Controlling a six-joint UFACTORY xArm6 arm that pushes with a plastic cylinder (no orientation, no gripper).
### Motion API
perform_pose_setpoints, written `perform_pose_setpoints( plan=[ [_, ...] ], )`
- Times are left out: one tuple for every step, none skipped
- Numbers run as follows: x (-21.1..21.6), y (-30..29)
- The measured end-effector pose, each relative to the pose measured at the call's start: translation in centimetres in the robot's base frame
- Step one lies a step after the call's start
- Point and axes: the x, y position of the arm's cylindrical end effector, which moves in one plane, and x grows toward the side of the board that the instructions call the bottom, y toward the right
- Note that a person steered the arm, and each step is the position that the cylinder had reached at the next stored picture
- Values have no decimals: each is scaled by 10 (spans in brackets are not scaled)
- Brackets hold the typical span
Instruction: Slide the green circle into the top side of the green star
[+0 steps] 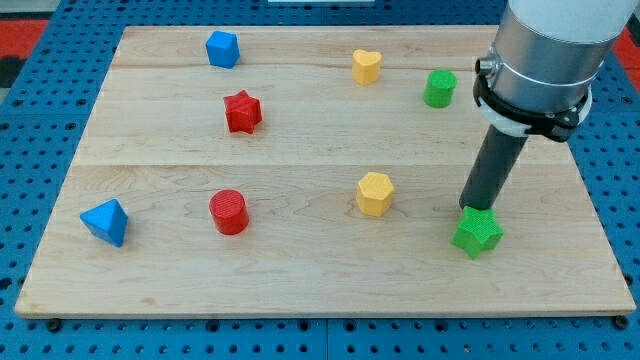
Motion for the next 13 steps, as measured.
perform_pose_setpoints(
  plan=[
    [-5, 3],
    [-47, 39],
    [-104, 48],
    [-175, 57],
    [-209, 15],
    [-200, -38],
    [-166, -36],
    [-140, -36],
    [-105, -18],
    [-63, -14],
    [-40, -14],
    [-102, 22],
    [-184, 25]
  ],
)
